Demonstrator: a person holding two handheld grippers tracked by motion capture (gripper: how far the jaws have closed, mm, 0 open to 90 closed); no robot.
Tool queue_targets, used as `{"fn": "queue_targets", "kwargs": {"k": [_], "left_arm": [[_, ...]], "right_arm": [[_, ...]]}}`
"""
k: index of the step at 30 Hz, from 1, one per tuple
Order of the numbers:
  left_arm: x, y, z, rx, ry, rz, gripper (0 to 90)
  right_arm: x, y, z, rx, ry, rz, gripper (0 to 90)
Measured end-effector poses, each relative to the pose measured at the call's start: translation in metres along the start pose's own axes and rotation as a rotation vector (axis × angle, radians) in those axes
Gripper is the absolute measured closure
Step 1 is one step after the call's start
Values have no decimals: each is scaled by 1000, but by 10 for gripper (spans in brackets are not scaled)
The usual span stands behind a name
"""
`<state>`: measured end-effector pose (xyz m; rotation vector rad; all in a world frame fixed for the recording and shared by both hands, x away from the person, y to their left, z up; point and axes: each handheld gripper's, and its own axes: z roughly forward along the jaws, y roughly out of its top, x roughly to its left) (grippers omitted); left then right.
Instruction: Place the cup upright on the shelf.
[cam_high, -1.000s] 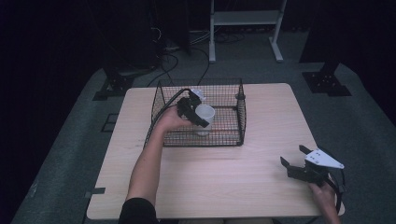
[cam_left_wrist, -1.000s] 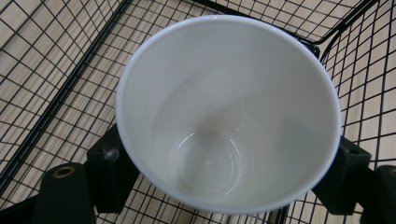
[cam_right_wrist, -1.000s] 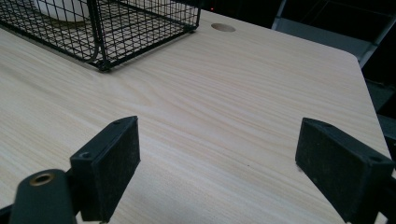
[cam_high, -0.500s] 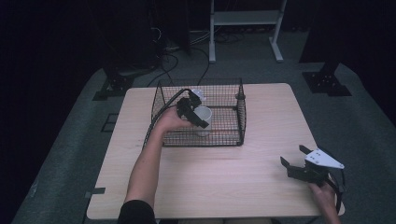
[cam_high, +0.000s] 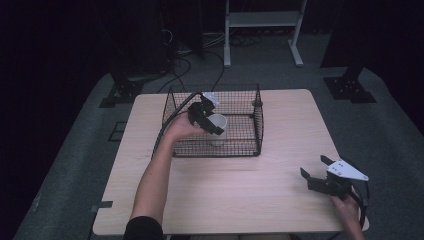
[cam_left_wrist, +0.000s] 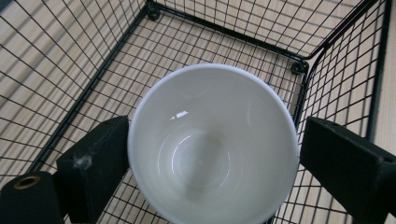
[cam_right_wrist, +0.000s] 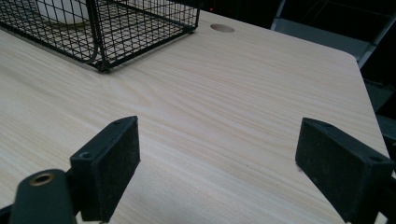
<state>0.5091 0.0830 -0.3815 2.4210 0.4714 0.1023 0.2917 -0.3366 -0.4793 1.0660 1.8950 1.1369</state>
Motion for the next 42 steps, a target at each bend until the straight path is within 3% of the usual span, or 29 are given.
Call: {"fn": "queue_targets", "kwargs": {"k": [8,12,31,42], "left_arm": [[-3,0,-14,-38,4,-3,74],[-6,-6,-24,-88,22,-10,74],[-22,-14,-50,-148,59,16,74],[-34,-17,-63,-144,95,41,74]], "right_arm": [[0,0,0,1,1,1,131],[0,0,0,1,0,2,131],[0,0,0,5,-2,2,131],[0,0,1,5,-3,1,131]]}}
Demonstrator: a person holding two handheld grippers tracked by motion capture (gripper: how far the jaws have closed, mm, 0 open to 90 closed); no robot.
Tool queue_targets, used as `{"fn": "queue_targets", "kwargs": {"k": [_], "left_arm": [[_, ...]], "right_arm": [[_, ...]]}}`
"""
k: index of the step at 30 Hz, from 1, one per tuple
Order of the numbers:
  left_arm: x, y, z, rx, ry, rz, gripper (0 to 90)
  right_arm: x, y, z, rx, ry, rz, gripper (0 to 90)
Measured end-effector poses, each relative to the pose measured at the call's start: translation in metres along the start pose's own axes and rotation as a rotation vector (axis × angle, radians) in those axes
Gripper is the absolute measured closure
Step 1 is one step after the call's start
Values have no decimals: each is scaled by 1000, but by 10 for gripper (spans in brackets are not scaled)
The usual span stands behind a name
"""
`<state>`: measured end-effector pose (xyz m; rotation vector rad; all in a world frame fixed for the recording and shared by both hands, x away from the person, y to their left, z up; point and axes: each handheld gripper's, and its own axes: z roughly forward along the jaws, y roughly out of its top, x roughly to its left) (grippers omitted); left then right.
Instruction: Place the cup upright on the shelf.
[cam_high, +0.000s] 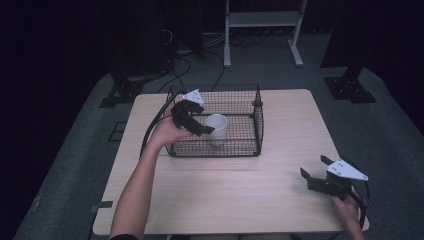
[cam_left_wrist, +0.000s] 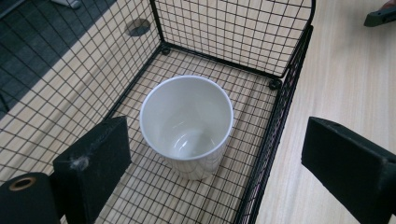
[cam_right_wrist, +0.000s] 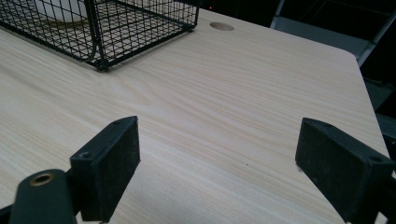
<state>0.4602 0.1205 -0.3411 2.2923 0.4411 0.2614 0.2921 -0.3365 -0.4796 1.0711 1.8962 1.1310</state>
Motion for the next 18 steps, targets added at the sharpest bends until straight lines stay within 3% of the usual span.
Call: {"fn": "queue_targets", "kwargs": {"k": [3,18], "left_arm": [[-2,1,-4,-13,-7,-11,74],[-28,-5,-24,-80,16,28,74]], "right_arm": [[0,0,0,0,0,0,131],[0,0,0,0,-1,3,130]]}}
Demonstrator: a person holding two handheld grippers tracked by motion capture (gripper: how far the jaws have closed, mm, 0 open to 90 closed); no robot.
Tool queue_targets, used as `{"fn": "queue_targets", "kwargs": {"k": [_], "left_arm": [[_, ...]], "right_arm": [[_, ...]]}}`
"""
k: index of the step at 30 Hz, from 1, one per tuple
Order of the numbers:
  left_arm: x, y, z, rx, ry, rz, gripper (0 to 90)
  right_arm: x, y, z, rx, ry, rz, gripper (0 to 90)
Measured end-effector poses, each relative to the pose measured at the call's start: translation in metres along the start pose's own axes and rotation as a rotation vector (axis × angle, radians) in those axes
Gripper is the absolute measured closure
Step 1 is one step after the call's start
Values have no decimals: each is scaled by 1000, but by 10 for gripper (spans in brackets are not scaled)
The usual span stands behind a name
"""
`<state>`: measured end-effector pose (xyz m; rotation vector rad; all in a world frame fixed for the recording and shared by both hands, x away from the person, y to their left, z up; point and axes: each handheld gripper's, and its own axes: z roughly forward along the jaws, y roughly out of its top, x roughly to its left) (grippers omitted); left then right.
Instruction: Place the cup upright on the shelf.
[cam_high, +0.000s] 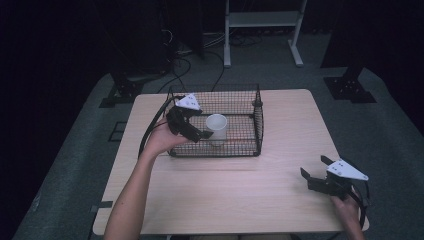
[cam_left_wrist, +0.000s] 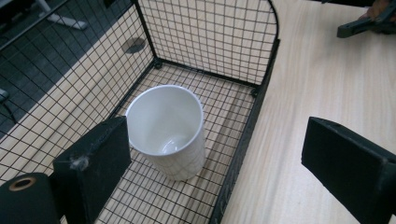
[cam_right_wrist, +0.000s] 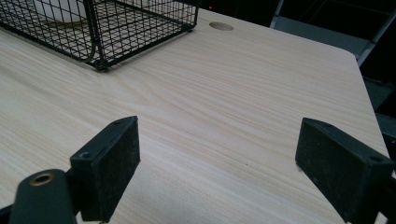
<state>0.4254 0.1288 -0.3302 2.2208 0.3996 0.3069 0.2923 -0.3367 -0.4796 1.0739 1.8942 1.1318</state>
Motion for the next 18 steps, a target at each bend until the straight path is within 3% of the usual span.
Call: {"fn": "queue_targets", "kwargs": {"k": [7,18], "left_arm": [[-15,-4,-13,-38,-5,11,74],[-27,-15,-20,-36,-3,15,74]], "right_arm": [[0,0,0,-1,-2,0,131],[0,0,0,3,-3,2,131]]}}
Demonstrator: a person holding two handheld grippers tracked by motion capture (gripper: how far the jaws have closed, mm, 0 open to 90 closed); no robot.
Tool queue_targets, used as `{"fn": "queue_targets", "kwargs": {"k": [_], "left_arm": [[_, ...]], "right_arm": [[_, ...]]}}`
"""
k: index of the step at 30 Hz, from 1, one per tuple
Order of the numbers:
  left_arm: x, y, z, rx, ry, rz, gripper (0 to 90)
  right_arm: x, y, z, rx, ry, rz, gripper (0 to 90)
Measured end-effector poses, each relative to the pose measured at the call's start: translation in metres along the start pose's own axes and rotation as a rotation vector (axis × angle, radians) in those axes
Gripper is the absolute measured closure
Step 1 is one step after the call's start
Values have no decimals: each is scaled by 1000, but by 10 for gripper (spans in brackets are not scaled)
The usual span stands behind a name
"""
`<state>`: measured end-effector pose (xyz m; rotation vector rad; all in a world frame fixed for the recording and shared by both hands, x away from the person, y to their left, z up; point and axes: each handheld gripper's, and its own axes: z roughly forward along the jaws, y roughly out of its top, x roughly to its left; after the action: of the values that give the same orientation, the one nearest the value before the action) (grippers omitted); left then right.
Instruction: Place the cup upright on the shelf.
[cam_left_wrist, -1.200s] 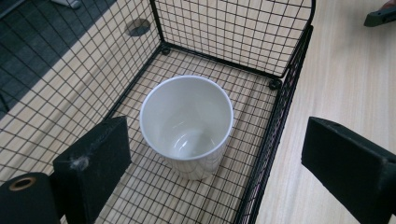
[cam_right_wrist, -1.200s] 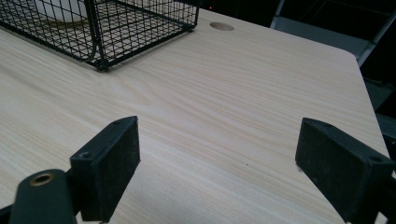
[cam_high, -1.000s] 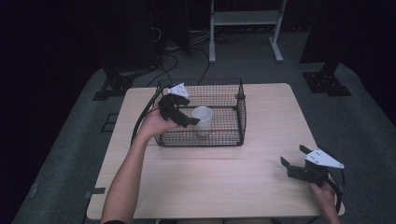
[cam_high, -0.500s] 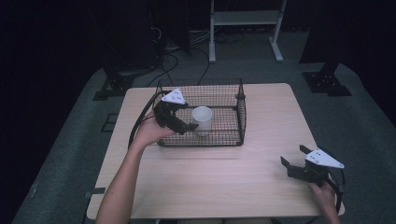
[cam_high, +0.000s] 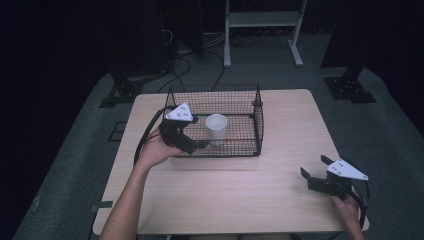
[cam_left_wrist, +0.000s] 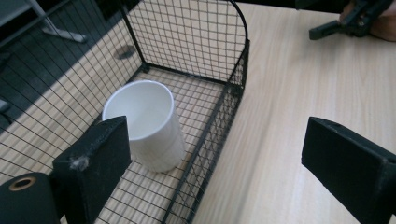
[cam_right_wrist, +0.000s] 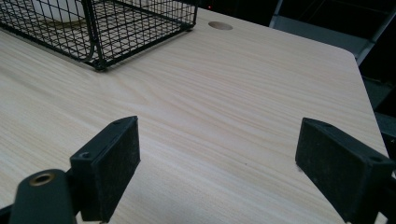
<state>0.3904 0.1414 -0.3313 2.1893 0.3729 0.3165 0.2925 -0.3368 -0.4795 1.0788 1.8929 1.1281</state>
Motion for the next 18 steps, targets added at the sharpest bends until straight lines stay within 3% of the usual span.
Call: {"fn": "queue_targets", "kwargs": {"k": [18], "left_arm": [[-26,-17,-5,-24,-9,18,74]], "right_arm": [[0,0,0,1,-2,4,131]]}}
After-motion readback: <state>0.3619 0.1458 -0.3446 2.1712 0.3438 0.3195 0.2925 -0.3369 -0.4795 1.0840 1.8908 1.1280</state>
